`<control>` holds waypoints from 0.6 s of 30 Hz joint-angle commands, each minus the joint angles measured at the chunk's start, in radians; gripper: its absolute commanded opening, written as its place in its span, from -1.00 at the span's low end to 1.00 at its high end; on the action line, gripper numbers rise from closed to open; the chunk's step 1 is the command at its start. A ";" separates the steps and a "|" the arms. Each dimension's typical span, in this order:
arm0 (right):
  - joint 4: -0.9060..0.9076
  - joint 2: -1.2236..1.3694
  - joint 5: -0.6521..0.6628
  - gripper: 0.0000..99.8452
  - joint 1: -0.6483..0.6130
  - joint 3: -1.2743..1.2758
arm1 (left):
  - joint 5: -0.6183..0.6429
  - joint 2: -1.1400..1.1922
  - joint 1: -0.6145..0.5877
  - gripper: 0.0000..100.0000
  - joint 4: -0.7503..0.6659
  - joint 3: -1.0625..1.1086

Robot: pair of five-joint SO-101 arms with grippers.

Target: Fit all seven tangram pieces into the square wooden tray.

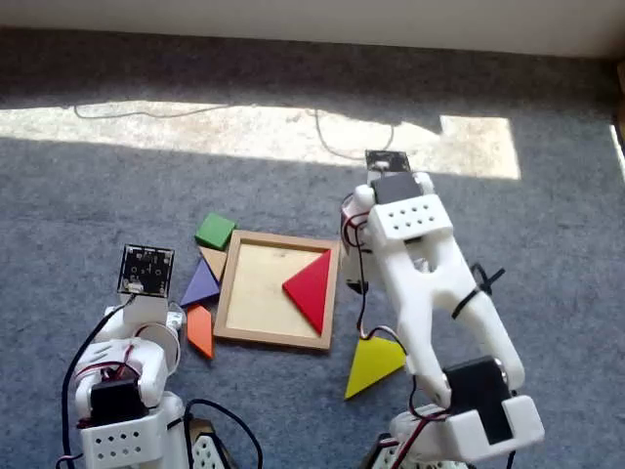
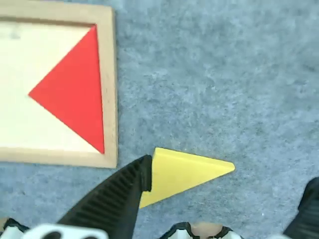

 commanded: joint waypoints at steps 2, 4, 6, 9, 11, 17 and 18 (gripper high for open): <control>0.010 -0.200 0.112 -0.13 -0.079 0.163 | -0.006 -0.013 -0.010 -0.73 -0.002 -0.042; 0.008 -0.255 0.140 -0.13 -0.139 0.255 | -0.006 -0.013 -0.010 -0.73 -0.002 -0.042; -0.021 -0.302 0.167 -0.13 -0.193 0.346 | -0.006 -0.013 -0.008 -0.73 -0.002 -0.042; -0.127 -0.354 0.216 -0.13 -0.242 0.506 | -0.006 -0.013 -0.008 -0.73 -0.002 -0.042; -0.199 -0.372 0.273 -0.13 -0.259 0.604 | -0.006 -0.013 -0.010 -0.73 -0.002 -0.042; -0.252 -0.371 0.462 -0.13 -0.265 0.757 | -0.006 -0.013 -0.012 -0.73 -0.002 -0.042; -0.252 -0.371 0.486 -0.13 -0.265 0.763 | -0.006 -0.013 -0.012 -0.73 -0.002 -0.042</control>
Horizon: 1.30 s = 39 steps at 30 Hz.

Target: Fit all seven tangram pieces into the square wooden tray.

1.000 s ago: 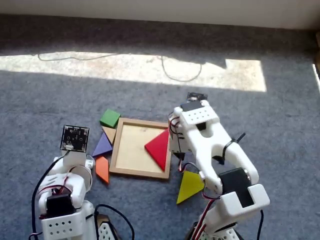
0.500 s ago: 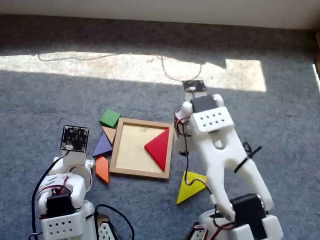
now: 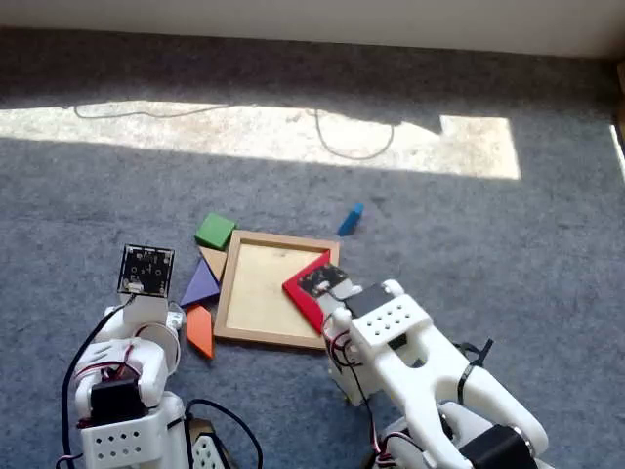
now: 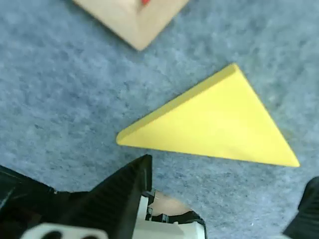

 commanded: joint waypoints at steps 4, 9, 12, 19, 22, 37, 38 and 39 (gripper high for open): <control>-0.024 -0.039 0.150 -0.13 -0.013 0.010 | -0.006 -0.013 -0.012 -0.73 -0.002 -0.042; -0.148 -0.039 0.169 -0.13 -0.012 0.012 | -0.006 -0.013 -0.012 -0.73 -0.002 -0.042; -0.259 -0.038 0.167 -0.13 -0.005 0.018 | -0.006 -0.013 -0.012 -0.73 -0.002 -0.042; -0.372 -0.038 0.155 -0.13 0.133 0.016 | -0.006 -0.013 -0.012 -0.73 -0.002 -0.042; -0.403 -0.038 0.055 -0.13 0.203 0.015 | -0.006 -0.013 -0.012 -0.73 -0.002 -0.042; -0.320 -0.036 0.034 -0.13 0.140 0.013 | -0.006 -0.013 -0.012 -0.73 -0.002 -0.041; -0.320 -0.036 0.034 -0.13 0.139 0.013 | -0.006 -0.013 -0.012 -0.73 -0.002 -0.041; -0.320 -0.036 0.034 -0.13 0.139 0.013 | -0.006 -0.013 -0.012 -0.73 -0.002 -0.041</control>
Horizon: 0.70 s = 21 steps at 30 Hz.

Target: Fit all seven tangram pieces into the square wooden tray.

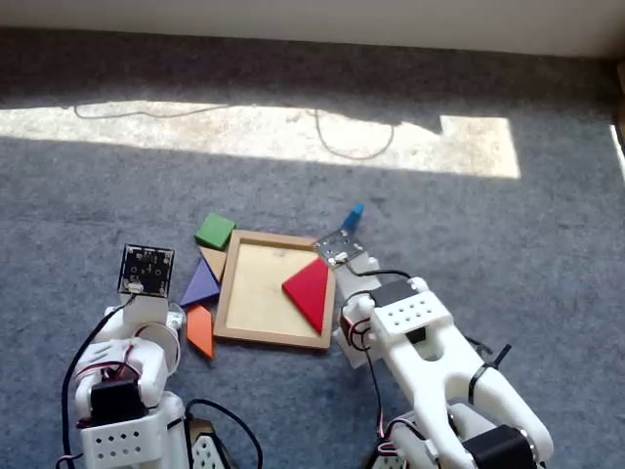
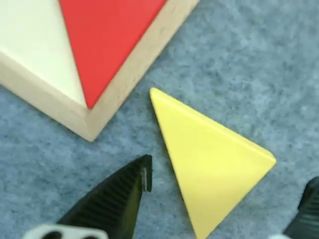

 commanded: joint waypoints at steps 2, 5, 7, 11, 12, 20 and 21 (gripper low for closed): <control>0.007 -0.033 -0.005 -0.13 -0.015 -0.005 | -0.006 -0.013 -0.008 -0.73 -0.002 -0.033; 0.008 -0.027 -0.005 -0.13 -0.016 -0.030 | -0.006 -0.013 -0.008 -0.73 -0.002 -0.031; 0.012 0.018 -0.005 -0.13 -0.016 -0.067 | -0.006 -0.013 -0.008 -0.73 -0.002 -0.031; 0.016 0.182 -0.005 -0.13 -0.013 -0.171 | -0.006 -0.013 -0.008 -0.73 -0.002 -0.030; 0.016 0.216 -0.005 -0.13 -0.013 -0.194 | -0.006 -0.013 -0.008 -0.73 -0.002 -0.030; 0.010 0.288 -0.003 -0.13 -0.013 -0.236 | -0.006 -0.013 -0.008 -0.73 -0.002 -0.030; 0.010 0.292 -0.003 -0.13 -0.013 -0.236 | -0.006 -0.013 -0.008 -0.73 -0.002 -0.030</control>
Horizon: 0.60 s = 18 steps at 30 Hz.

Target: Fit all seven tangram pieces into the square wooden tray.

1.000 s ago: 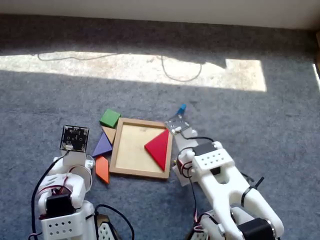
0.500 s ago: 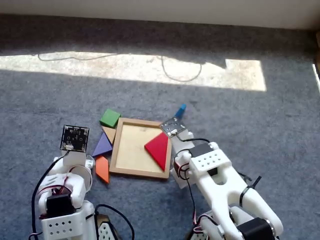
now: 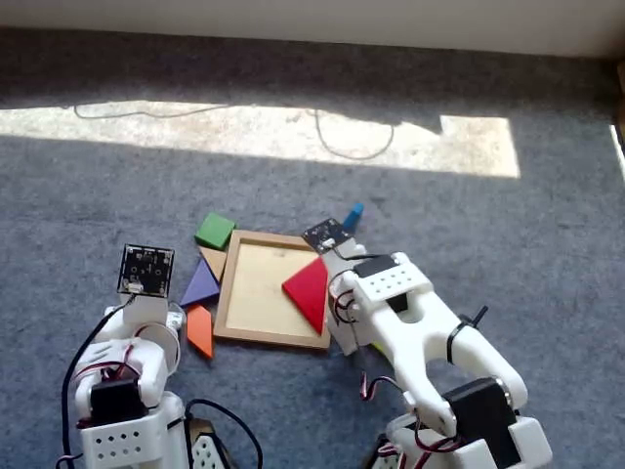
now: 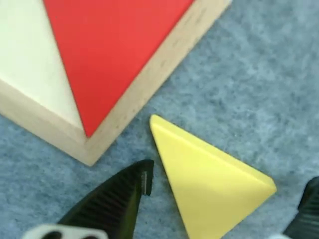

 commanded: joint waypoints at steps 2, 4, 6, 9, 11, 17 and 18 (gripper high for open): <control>-0.005 0.021 -0.006 -0.13 -0.004 -0.042 | -0.006 -0.013 -0.008 -0.73 -0.002 -0.030; -0.005 0.021 -0.006 -0.13 -0.004 -0.042 | -0.006 -0.013 -0.008 -0.73 -0.002 -0.030; -0.005 0.021 -0.005 -0.18 -0.002 -0.042 | -0.006 -0.013 -0.008 -0.73 -0.002 -0.030; -0.007 0.021 0.011 -0.32 -0.002 -0.042 | -0.006 -0.013 -0.008 -0.73 -0.002 -0.030; -0.007 0.021 0.046 -0.36 -0.002 -0.042 | -0.006 -0.013 -0.008 -0.73 -0.002 -0.030; -0.005 0.021 0.049 -0.36 0.018 -0.039 | -0.006 -0.013 -0.008 -0.73 -0.002 -0.028; -0.005 0.021 0.052 -0.36 0.027 -0.039 | -0.006 -0.013 -0.008 -0.73 -0.002 -0.028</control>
